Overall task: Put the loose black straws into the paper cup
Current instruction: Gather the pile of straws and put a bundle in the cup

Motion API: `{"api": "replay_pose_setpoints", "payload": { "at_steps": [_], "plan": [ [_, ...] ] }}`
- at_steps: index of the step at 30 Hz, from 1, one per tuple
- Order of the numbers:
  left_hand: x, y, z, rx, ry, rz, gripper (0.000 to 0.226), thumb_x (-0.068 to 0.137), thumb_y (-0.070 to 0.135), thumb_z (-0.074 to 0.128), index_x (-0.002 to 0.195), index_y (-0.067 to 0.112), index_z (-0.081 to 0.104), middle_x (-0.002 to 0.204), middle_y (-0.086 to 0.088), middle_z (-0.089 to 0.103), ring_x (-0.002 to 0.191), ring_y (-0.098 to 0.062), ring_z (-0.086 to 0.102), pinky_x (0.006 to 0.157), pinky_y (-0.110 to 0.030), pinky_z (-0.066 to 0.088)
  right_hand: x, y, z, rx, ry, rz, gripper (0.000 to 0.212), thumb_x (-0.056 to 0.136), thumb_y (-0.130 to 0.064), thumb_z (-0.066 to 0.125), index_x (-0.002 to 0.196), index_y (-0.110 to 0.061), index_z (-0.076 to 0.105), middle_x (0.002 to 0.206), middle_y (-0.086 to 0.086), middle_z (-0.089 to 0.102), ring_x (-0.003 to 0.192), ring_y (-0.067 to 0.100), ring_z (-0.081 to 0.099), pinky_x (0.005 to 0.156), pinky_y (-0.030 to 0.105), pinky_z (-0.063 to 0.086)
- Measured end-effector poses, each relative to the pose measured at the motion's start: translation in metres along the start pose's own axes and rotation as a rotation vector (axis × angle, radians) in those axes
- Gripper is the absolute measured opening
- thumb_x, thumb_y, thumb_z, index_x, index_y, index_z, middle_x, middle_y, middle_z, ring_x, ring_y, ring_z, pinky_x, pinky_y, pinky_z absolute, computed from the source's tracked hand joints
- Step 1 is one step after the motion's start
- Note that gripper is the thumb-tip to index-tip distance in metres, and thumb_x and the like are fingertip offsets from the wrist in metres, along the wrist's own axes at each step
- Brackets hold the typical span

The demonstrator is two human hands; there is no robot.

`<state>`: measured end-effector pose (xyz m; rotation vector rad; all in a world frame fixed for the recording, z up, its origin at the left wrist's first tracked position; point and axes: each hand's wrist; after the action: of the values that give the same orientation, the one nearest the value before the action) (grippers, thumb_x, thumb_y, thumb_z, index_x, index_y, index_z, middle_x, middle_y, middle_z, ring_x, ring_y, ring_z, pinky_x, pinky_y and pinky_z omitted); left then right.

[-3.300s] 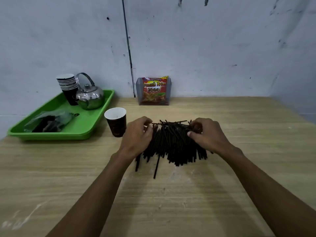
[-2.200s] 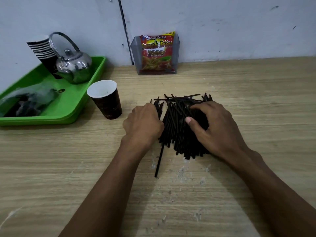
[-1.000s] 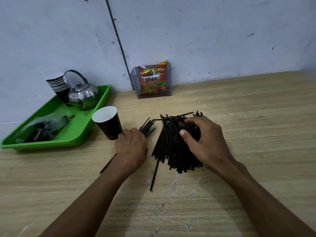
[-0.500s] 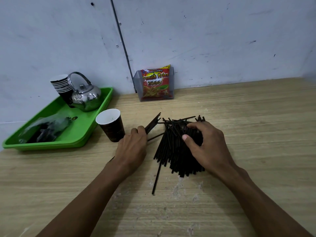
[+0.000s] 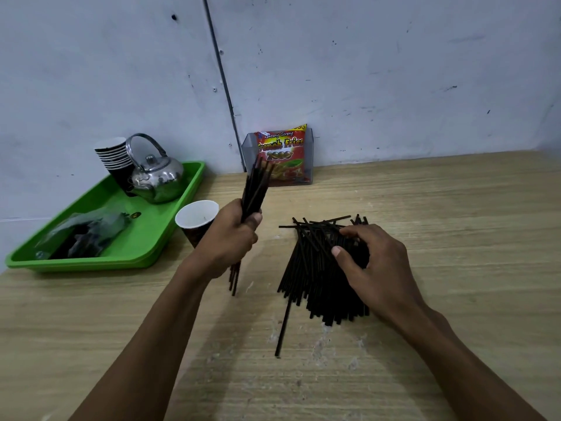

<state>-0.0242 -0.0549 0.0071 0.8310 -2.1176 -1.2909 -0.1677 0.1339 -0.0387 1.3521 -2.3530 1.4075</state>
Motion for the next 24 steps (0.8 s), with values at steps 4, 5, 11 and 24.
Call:
{"api": "replay_pose_setpoints", "payload": {
  "at_steps": [4,5,11,24],
  "plan": [
    [0.004,0.007,0.008,-0.295,0.101,0.08,0.017,0.102,0.003,0.039,0.088,0.011,0.043,0.069,-0.003,0.042,0.054,-0.014,0.043,0.055,-0.03,0.04,0.0,-0.001,0.0,0.006,0.005,0.0,0.031,0.088,-0.025,0.07,0.117,-0.013,0.068,0.109,-0.001,0.068,0.102,0.014,0.062,0.089,0.032,0.051],
    [0.006,0.007,0.01,-0.342,0.148,0.114,0.017,0.102,0.003,0.039,0.088,0.012,0.043,0.069,-0.002,0.042,0.052,-0.012,0.043,0.056,-0.029,0.043,0.0,-0.001,0.0,0.007,0.008,0.002,0.031,0.088,-0.025,0.07,0.117,-0.014,0.068,0.109,-0.002,0.068,0.102,0.014,0.062,0.089,0.032,0.051],
    [0.011,0.002,0.027,-0.623,0.398,0.148,0.023,0.101,0.017,0.05,0.081,0.016,0.038,0.054,0.005,0.033,0.039,-0.007,0.026,0.04,-0.021,0.026,-0.002,-0.003,0.0,0.02,0.026,0.008,0.029,0.087,-0.024,0.07,0.115,-0.015,0.068,0.108,-0.003,0.068,0.1,0.012,0.063,0.087,0.027,0.05],
    [0.005,0.0,0.041,-0.542,0.364,0.282,0.039,0.096,0.029,0.059,0.062,0.031,0.041,0.048,0.011,0.031,0.039,-0.01,0.025,0.043,-0.021,0.025,0.0,-0.016,0.0,0.202,0.113,0.01,0.02,0.086,-0.013,0.072,0.104,-0.021,0.071,0.1,-0.012,0.069,0.096,0.001,0.066,0.084,0.023,0.055]
  ]
}}
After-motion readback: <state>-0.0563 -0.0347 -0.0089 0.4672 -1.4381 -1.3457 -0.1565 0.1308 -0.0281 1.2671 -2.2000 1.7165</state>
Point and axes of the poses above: each hand's wrist, its own x-axis towards the middle knuckle, its own z-axis out of the palm, y = z × x
